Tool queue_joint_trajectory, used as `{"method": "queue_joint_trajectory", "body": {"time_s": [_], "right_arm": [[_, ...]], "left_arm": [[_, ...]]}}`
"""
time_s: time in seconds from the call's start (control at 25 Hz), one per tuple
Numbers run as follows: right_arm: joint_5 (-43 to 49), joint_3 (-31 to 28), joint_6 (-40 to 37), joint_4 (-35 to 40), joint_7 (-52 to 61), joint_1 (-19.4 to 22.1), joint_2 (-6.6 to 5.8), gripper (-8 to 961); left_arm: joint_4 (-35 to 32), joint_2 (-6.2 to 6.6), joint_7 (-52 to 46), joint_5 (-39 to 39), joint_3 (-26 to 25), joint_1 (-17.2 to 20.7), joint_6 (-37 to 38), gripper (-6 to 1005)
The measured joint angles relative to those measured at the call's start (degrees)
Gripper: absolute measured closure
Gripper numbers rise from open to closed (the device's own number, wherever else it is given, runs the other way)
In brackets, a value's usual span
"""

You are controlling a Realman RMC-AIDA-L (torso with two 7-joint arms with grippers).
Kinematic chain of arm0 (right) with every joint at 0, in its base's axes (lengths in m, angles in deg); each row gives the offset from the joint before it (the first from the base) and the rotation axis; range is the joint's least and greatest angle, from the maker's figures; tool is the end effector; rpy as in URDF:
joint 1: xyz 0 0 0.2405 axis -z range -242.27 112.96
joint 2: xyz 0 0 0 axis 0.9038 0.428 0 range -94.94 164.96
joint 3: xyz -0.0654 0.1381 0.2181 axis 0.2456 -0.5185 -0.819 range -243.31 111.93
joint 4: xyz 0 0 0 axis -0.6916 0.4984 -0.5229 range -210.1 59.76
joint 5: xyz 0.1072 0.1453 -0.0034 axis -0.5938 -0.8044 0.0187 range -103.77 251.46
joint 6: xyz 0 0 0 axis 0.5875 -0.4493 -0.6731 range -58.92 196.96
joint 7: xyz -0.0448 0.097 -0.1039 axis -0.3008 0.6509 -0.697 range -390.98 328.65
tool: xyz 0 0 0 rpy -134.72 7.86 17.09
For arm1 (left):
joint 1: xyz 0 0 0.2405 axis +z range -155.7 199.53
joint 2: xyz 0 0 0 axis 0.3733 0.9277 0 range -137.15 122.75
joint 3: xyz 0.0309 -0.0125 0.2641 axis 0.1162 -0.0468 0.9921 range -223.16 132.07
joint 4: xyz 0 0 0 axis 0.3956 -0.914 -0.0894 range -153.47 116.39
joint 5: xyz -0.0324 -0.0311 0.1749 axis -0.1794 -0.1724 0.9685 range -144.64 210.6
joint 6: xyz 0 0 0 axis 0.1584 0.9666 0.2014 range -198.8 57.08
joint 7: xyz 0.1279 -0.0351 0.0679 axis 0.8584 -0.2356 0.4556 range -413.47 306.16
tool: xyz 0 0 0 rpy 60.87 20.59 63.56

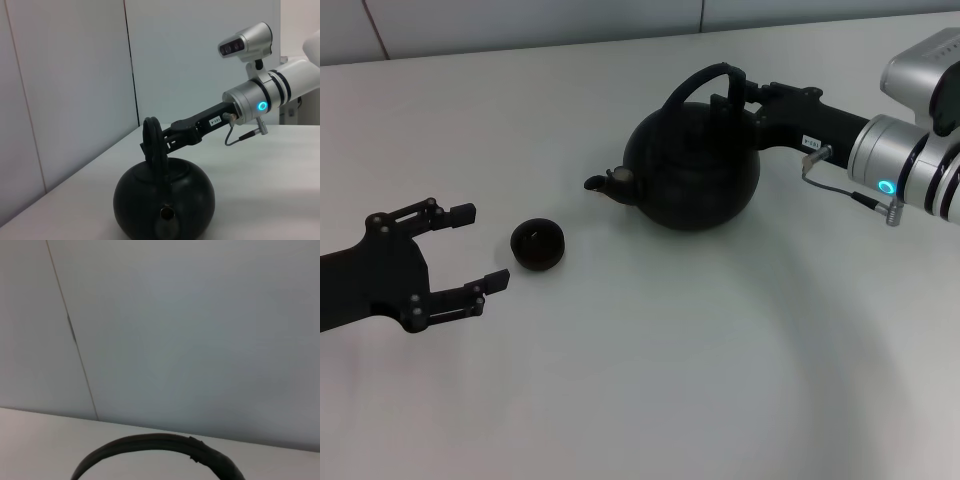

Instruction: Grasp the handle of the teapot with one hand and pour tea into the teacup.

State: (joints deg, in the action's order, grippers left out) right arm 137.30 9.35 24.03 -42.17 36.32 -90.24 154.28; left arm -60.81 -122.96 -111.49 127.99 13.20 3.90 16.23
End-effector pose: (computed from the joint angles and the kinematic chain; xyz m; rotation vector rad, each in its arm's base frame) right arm 0.2683 0.3645 -0.0299 -2.1537 0.7694 0.6547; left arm -0.2727 0.2747 0.0010 -2.6854 -0.1349 -0.6575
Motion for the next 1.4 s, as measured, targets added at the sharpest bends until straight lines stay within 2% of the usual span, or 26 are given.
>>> {"method": "queue_joint_trajectory", "body": {"time_s": [0.16,0.44,0.68,0.96,1.04,1.16,1.4], "right_arm": [[0.0,-0.3,0.0,1.1,0.0,0.7,0.00,436],[0.0,0.0,-2.2,4.6,0.2,3.2,0.08,375],[0.4,0.1,-6.3,8.7,1.2,7.0,0.08,375],[1.7,-1.6,-15.3,16.5,1.4,14.3,0.04,375],[2.5,-2.3,-17.0,17.2,1.5,14.7,0.02,375],[9.0,-5.1,-25.6,20.1,2.5,13.9,-0.16,375],[17.0,-4.3,-29.9,23.5,1.6,12.2,-0.13,375]], "left_arm": [[0.0,-0.06,0.0,0.0,-0.2,0.0,-0.1,200],[0.0,-0.08,0.0,0.0,-0.5,0.0,-0.1,200],[0.0,-0.08,0.0,0.1,-0.6,0.1,-0.1,200],[0.0,-0.08,0.0,-0.2,-0.7,0.5,-0.1,200],[0.0,-0.08,0.0,-0.3,-0.7,0.5,0.1,200],[-0.3,-0.08,-0.3,-0.4,-0.9,0.5,1.0,200],[-0.9,-0.57,-0.1,-0.4,-3.0,0.6,4.3,200]]}}
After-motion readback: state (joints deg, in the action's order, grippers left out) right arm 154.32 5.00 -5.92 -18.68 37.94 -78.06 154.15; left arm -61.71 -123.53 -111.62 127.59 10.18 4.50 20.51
